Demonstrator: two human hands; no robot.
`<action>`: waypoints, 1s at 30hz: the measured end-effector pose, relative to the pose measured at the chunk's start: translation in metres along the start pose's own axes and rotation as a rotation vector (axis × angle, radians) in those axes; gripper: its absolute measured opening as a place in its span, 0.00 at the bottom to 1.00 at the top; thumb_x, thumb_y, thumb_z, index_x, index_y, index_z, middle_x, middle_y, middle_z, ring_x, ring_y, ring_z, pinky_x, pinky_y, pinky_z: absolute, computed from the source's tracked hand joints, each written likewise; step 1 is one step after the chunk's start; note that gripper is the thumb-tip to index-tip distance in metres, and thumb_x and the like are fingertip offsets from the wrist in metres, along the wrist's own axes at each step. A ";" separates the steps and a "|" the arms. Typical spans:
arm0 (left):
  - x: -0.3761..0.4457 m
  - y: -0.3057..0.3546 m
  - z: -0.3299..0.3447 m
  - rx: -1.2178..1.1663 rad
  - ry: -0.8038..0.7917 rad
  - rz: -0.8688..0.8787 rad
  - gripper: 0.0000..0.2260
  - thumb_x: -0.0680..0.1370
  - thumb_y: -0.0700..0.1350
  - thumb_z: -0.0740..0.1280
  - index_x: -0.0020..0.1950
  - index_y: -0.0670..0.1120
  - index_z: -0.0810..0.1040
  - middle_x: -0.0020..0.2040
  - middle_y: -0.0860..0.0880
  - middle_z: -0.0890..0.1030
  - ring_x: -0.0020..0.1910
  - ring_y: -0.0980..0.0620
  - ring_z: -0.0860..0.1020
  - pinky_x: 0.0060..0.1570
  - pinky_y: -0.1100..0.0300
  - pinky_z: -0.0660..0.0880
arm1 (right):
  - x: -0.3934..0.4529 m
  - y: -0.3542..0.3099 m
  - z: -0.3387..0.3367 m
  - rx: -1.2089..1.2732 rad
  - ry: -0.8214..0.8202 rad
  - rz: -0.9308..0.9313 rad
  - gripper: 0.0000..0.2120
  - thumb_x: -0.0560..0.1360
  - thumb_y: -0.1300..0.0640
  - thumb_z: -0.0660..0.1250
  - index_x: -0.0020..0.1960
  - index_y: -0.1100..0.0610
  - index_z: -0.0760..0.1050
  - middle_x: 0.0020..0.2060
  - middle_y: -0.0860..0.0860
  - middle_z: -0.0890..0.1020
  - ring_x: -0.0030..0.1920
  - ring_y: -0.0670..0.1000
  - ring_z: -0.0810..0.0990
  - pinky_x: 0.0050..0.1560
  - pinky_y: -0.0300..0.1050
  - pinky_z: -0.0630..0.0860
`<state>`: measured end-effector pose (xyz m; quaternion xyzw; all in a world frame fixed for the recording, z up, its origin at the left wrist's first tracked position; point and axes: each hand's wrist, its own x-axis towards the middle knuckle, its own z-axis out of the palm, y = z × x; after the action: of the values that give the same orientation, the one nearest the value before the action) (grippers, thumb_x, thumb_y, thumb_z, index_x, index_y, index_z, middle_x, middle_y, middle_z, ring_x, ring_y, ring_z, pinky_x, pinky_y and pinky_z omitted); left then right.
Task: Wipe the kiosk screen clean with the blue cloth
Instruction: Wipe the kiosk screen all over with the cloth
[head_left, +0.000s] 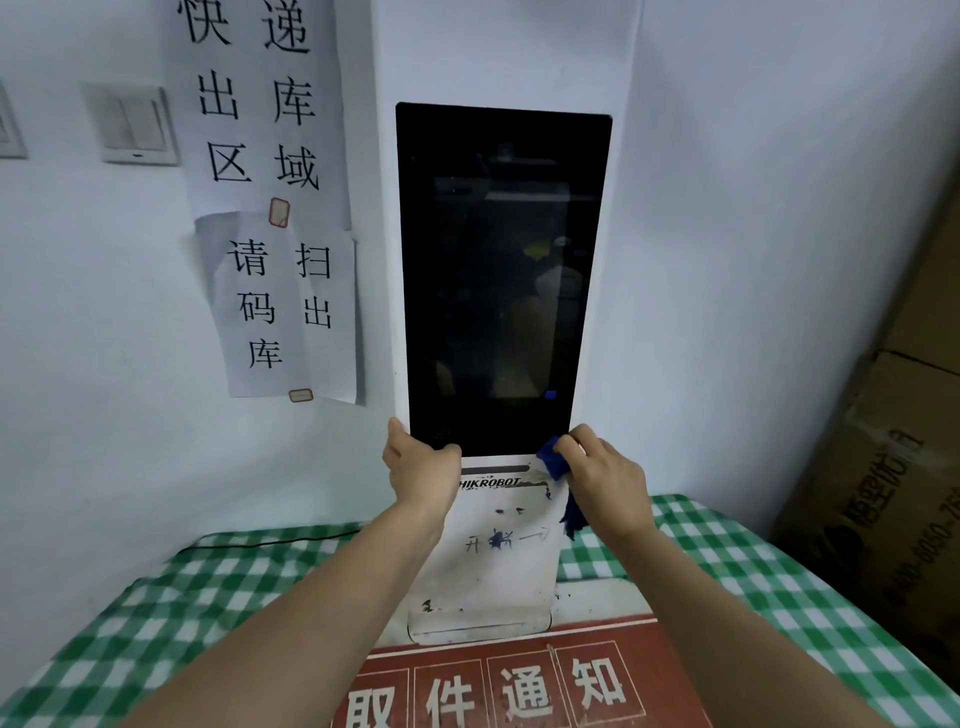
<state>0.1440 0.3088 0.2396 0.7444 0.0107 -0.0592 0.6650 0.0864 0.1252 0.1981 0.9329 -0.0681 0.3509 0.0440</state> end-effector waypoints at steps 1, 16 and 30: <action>0.000 0.001 -0.001 -0.004 -0.003 0.000 0.36 0.77 0.37 0.60 0.79 0.50 0.43 0.78 0.49 0.50 0.74 0.45 0.59 0.69 0.52 0.62 | 0.004 0.001 -0.003 0.012 0.020 0.020 0.21 0.55 0.74 0.73 0.41 0.58 0.70 0.37 0.53 0.74 0.26 0.52 0.69 0.24 0.33 0.44; 0.005 -0.001 -0.015 -0.031 -0.009 0.004 0.29 0.75 0.37 0.59 0.76 0.49 0.56 0.71 0.46 0.62 0.62 0.43 0.72 0.61 0.48 0.74 | 0.009 -0.045 0.009 0.247 0.005 0.329 0.09 0.72 0.61 0.70 0.49 0.61 0.72 0.48 0.54 0.76 0.30 0.58 0.76 0.27 0.45 0.69; 0.009 0.000 -0.038 -0.116 -0.128 -0.033 0.21 0.79 0.43 0.53 0.72 0.44 0.64 0.66 0.43 0.71 0.66 0.44 0.69 0.64 0.52 0.66 | 0.018 -0.102 0.025 0.269 0.061 0.172 0.15 0.63 0.62 0.78 0.44 0.60 0.74 0.39 0.55 0.77 0.22 0.55 0.75 0.19 0.43 0.66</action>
<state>0.1553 0.3455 0.2432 0.6992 -0.0161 -0.1168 0.7051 0.1327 0.2212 0.1876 0.9100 -0.0987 0.3877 -0.1092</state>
